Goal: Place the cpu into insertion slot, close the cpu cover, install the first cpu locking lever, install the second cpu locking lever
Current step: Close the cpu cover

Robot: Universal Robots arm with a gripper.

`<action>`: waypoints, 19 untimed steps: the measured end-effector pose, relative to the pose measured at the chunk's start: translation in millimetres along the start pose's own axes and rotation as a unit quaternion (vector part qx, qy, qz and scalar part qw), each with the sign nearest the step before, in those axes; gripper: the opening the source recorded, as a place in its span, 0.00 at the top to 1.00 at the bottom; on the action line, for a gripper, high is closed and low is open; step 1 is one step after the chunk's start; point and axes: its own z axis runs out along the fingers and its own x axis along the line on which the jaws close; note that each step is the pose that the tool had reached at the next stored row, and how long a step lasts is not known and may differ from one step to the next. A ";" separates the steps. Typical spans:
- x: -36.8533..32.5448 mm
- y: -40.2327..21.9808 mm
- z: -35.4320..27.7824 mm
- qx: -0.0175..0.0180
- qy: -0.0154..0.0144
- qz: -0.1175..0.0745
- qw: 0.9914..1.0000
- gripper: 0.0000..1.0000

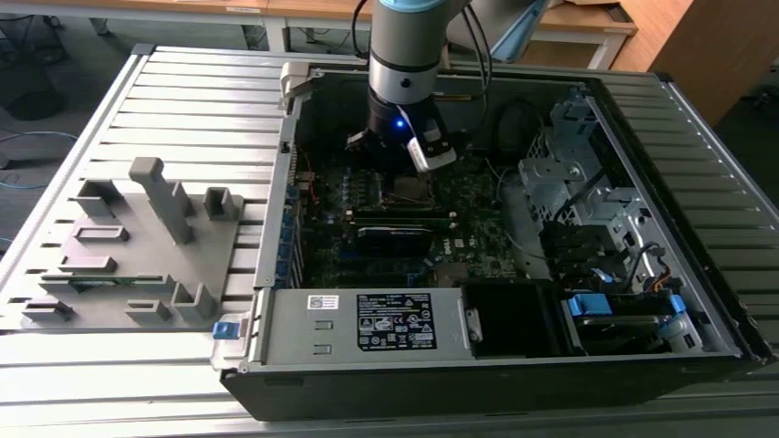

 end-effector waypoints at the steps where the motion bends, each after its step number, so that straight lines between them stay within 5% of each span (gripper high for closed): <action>1: 0.1 0.0 -1.7 0.000 0.000 0.000 1.000 0.89; 8: 0.2 0.3 -13.6 0.000 0.000 0.000 1.000 0.89; 14: 0.2 0.3 -14.4 0.000 0.000 0.000 1.000 0.89; 19: -9.0 0.7 -14.5 0.000 0.000 0.000 1.000 0.89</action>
